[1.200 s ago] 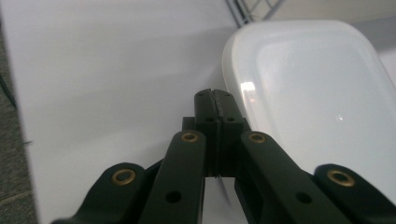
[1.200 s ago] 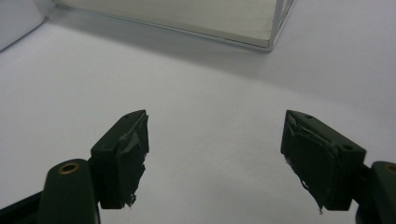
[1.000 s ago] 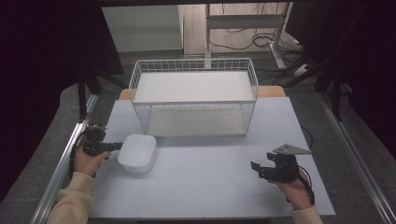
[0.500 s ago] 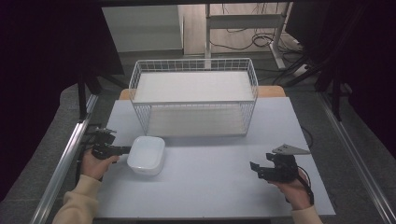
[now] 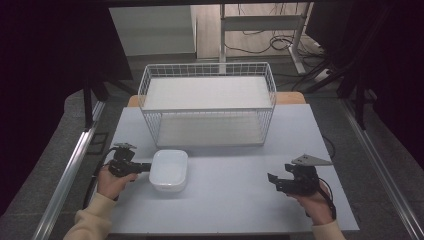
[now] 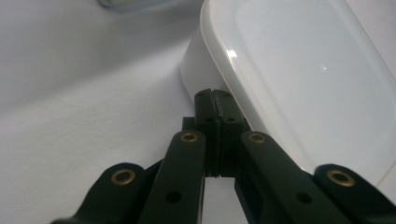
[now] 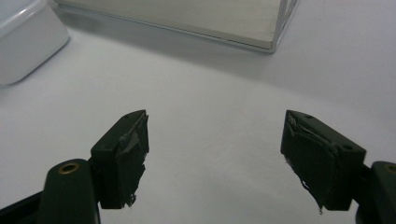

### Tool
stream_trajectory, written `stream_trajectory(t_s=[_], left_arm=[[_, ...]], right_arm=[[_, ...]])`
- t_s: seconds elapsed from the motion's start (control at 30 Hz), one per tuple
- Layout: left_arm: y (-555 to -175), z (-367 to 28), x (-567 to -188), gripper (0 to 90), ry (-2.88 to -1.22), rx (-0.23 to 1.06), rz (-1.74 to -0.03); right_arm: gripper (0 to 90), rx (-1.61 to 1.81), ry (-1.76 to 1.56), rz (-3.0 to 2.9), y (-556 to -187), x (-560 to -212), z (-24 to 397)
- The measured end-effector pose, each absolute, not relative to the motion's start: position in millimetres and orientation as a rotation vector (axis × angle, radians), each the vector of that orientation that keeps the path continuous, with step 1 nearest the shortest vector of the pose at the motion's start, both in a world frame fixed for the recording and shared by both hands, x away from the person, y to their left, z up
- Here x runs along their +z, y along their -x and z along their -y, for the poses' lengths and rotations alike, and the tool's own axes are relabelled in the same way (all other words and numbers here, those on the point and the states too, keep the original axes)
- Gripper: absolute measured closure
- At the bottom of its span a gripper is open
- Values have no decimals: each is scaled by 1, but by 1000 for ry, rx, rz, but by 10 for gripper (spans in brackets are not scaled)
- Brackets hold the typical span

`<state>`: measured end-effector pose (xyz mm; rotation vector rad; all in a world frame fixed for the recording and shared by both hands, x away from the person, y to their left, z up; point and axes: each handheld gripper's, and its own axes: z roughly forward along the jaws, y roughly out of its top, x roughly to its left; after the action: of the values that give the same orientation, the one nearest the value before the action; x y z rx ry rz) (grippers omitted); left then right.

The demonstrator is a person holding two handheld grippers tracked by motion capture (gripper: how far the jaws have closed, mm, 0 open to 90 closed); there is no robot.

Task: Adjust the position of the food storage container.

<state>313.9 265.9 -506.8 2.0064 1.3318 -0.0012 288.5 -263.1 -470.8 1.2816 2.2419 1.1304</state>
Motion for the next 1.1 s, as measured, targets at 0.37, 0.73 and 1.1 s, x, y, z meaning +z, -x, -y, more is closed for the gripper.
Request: stream_trajectory(t_s=[0.37, 0.73, 1.1], left_arm=[[-306, -240, -506, 900, -2053, -23, -1269], [-308, -216, -508, 900, -2055, -70, -1232], [-315, -182, -507, 900, -2073, -123, -1160]], right_arm=[[235, 1128, -1284, -2245, -288, -471, 262], [235, 1125, -1285, -2249, -288, -471, 262], [235, 1123, -1279, -2257, -288, -473, 261]])
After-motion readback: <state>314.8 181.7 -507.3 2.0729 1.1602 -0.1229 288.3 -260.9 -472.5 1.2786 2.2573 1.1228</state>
